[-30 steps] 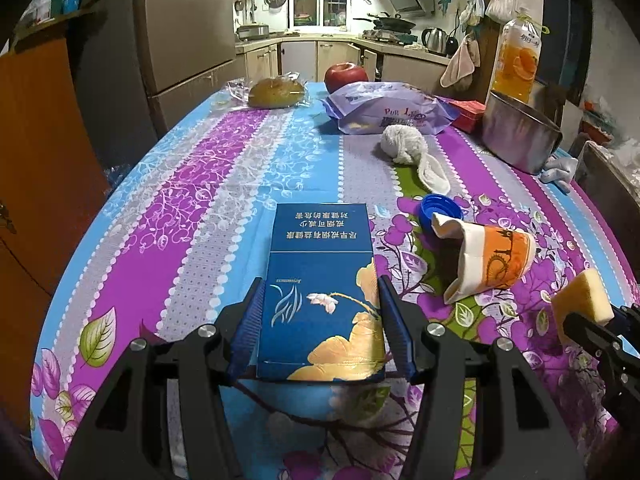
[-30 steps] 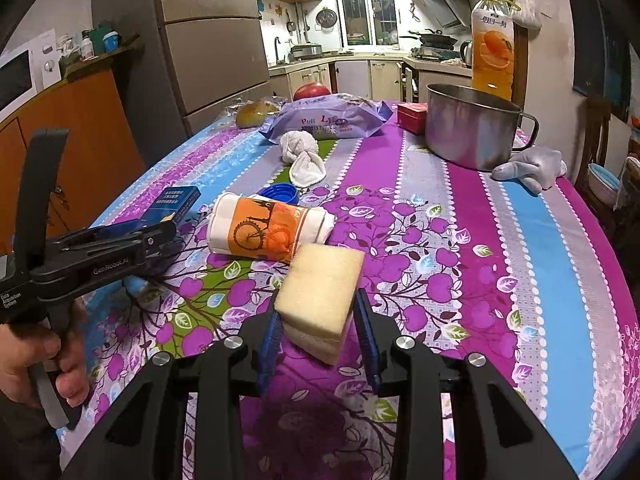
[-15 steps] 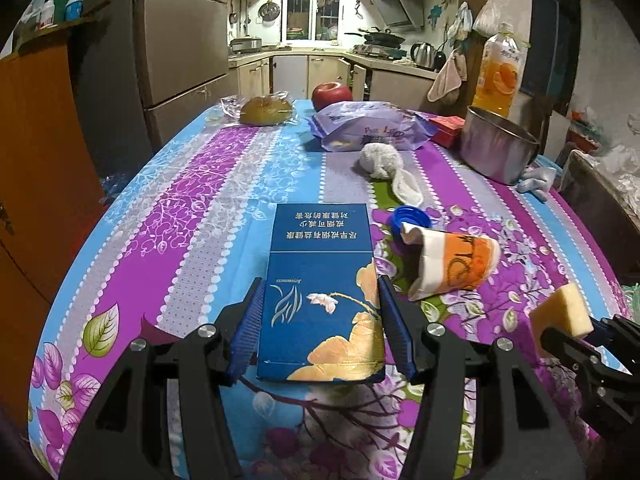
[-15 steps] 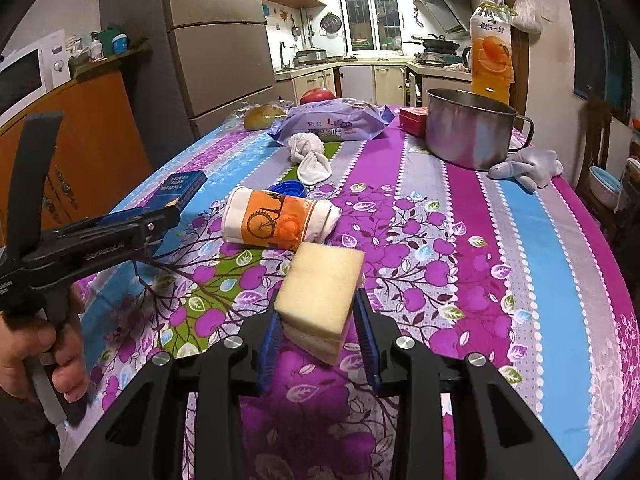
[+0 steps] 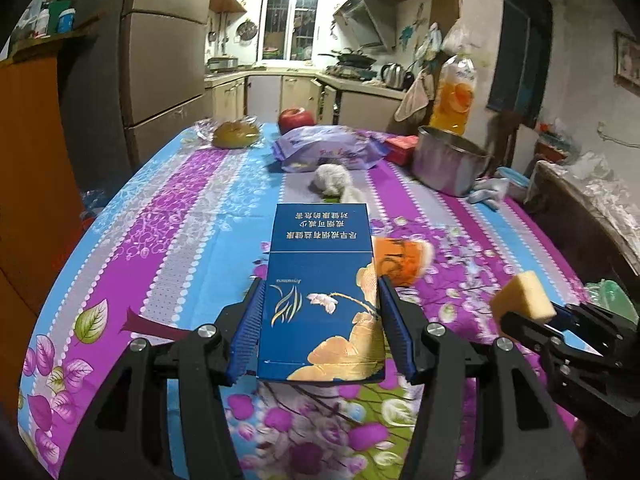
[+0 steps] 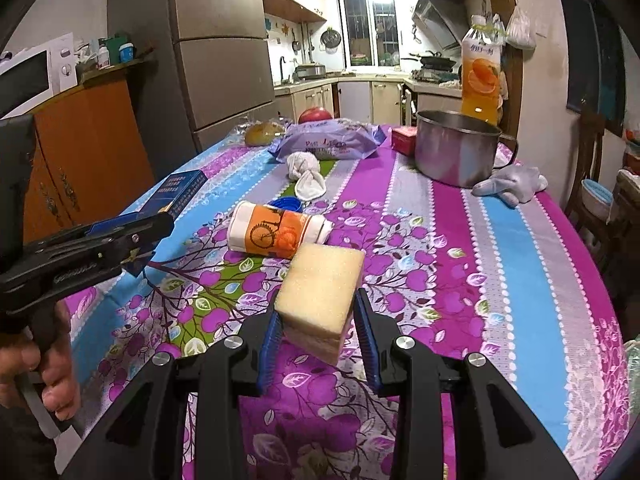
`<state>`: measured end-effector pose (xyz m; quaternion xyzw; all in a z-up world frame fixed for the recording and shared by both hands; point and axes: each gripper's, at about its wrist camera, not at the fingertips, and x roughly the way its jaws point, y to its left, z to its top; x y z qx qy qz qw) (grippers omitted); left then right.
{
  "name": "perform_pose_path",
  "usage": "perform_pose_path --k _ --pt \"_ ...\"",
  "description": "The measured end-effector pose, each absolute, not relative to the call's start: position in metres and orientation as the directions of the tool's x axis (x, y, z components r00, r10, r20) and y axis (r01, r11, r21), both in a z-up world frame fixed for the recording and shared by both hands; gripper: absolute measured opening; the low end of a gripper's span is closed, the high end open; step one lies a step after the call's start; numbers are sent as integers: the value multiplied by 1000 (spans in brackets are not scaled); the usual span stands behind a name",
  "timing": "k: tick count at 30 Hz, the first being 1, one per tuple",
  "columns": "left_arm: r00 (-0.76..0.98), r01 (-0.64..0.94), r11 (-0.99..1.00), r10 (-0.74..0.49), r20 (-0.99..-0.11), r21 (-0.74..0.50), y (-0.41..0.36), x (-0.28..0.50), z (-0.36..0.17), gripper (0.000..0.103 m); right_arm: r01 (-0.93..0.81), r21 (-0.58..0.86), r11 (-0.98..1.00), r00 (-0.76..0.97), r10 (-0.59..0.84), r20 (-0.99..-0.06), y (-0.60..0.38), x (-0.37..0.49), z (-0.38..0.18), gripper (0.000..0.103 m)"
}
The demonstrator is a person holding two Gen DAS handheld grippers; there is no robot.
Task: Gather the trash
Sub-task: 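Lift the blue box and yellow sponge off the table with both tools, then carry the blue box and yellow sponge over the green basin with both tools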
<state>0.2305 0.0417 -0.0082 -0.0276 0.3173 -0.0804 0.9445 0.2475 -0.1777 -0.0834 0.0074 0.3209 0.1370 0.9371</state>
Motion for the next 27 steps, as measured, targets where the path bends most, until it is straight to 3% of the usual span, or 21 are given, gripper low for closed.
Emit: perform_pose_path --k 27 --pt "810 313 946 -310 -498 -80 -63 190 32 53 -92 34 995 903 98 -418 -261 154 -5 36"
